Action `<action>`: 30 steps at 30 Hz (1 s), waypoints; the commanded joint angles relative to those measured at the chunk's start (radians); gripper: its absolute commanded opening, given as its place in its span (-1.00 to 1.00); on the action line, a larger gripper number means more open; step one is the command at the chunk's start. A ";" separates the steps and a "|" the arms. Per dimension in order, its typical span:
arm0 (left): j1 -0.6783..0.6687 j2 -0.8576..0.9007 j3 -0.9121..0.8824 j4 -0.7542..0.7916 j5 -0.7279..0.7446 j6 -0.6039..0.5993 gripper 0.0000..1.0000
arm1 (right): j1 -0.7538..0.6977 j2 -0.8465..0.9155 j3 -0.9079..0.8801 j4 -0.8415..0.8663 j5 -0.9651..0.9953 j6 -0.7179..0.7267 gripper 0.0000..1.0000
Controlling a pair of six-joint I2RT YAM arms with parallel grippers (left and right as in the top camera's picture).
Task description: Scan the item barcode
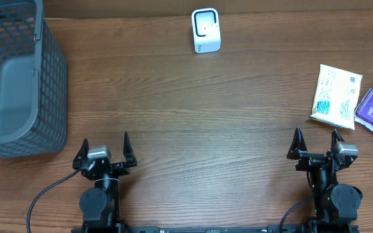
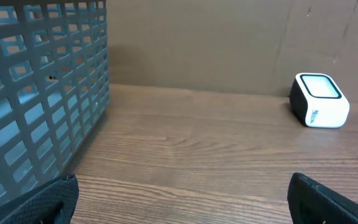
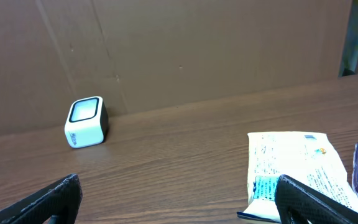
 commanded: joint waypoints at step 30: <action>-0.005 -0.005 -0.007 0.003 -0.013 0.016 1.00 | 0.043 -0.007 -0.010 0.005 0.000 0.001 1.00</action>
